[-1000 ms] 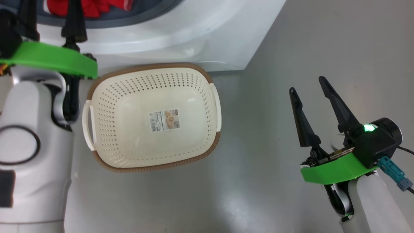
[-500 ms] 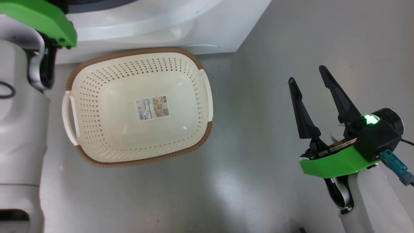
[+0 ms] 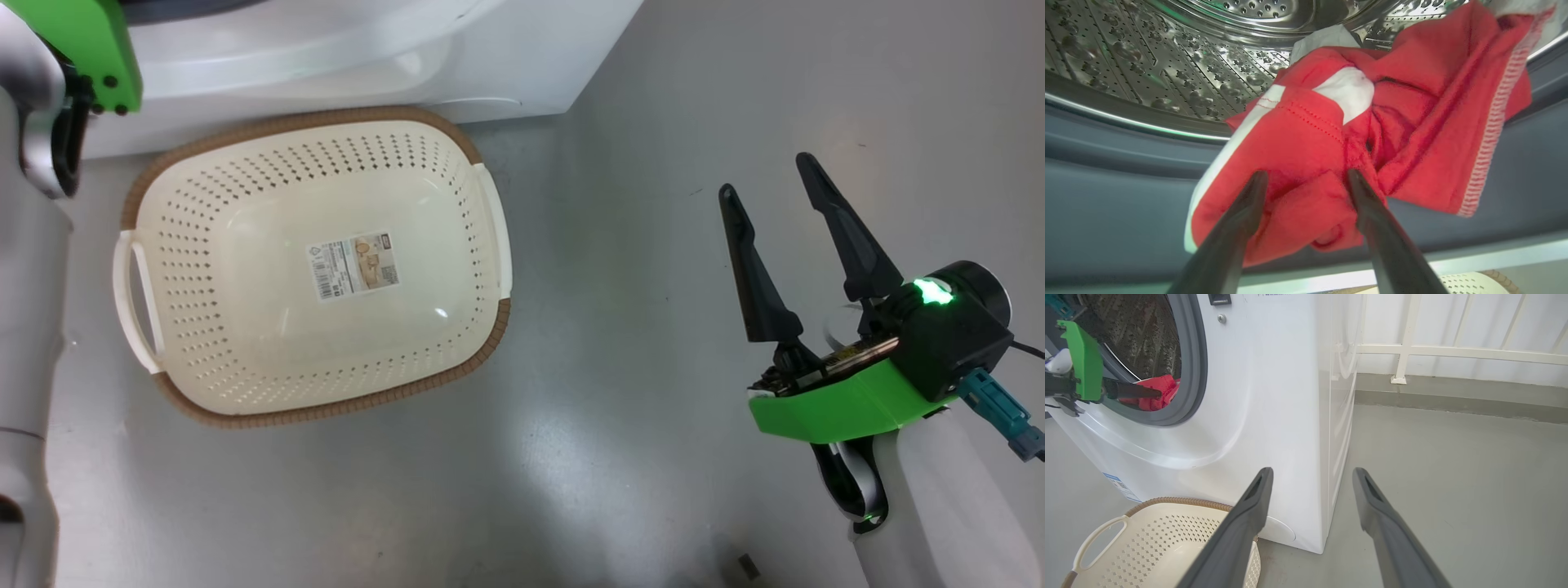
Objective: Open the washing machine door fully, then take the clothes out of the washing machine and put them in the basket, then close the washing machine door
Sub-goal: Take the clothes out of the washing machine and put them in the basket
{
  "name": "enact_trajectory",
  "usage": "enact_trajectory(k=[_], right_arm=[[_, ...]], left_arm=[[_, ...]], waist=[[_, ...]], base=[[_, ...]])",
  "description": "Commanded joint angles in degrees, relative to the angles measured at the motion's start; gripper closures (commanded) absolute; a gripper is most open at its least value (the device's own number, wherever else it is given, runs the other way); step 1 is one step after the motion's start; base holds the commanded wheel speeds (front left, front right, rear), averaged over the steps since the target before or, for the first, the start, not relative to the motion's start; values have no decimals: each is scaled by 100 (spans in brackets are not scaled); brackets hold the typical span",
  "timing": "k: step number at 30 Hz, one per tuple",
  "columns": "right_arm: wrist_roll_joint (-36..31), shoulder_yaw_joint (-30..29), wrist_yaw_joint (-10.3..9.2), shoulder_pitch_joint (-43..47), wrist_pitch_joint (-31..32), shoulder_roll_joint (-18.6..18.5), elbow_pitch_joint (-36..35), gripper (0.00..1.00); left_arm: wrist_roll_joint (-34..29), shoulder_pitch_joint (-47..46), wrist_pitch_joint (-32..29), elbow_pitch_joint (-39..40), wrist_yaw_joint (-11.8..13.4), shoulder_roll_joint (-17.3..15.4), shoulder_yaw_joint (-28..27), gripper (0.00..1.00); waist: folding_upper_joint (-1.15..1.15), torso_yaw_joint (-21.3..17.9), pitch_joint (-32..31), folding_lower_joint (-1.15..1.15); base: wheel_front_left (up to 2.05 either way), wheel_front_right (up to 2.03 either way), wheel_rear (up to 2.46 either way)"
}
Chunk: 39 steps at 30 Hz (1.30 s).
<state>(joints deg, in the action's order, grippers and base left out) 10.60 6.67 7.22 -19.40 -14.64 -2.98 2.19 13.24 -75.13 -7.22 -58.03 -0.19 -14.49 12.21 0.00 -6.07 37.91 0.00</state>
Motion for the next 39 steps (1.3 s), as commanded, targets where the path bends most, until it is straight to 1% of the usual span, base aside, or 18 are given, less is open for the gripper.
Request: enact_trajectory(k=[1, 5, 11, 12, 13, 14, 21, 30, 33, 35, 39], right_arm=[[48, 140, 26, 11, -36, 11, -158, 0], [82, 168, 26, 29, -36, 11, -175, 0], [114, 209, 26, 68, -36, 11, -191, 0], [117, 212, 26, 69, -36, 11, -197, 0], [116, 214, 26, 68, -36, 11, -202, 0], [113, 215, 26, 67, -36, 11, -204, 0], [100, 213, 26, 51, -36, 11, -177, 0], [124, 170, 26, 56, -36, 11, -105, 0], [117, 147, 26, 46, -36, 11, -86, 0], [110, 135, 26, 47, -36, 11, -71, 0], [87, 119, 26, 65, -36, 11, -48, 0]], left_arm=[[-80, -120, -17, 96, 58, -325, -45, 0], [-213, -196, -87, -18, 148, -417, 88, 0], [-281, -212, -124, -162, 194, -493, 204, 0], [-286, -216, -119, -175, 201, -498, 219, 32], [-284, -220, -98, -181, 206, -497, 228, 73], [-284, -221, -77, -187, 208, -497, 241, 100], [-191, -201, 274, -107, 223, -457, 233, 100], [37, -21, 802, 108, 137, -357, 156, 100], [149, 72, 986, 213, 69, -302, 112, 100], [254, 159, 1083, 281, -53, -242, 88, 100], [343, 349, 1374, 466, -103, -203, 64, 100]], waist=[[0, -19, 10, 0], [0, -54, 11, 0], [0, -77, -10, 0], [0, -77, -10, 0], [0, -74, -11, 0], [0, -70, -12, 0], [0, -42, -34, 0], [0, -4, -123, 0], [0, 23, -175, 0], [0, 50, -229, 0], [0, 109, -350, 0]], base=[[0, 0, 0], [0, 0, 0], [0, 0, 0], [0, 0, 0], [0, 0, 0], [0, 0, 0], [0, 0, 0], [0, 0, 0], [0, 0, 0], [0, 0, 0], [0, 0, 0]])
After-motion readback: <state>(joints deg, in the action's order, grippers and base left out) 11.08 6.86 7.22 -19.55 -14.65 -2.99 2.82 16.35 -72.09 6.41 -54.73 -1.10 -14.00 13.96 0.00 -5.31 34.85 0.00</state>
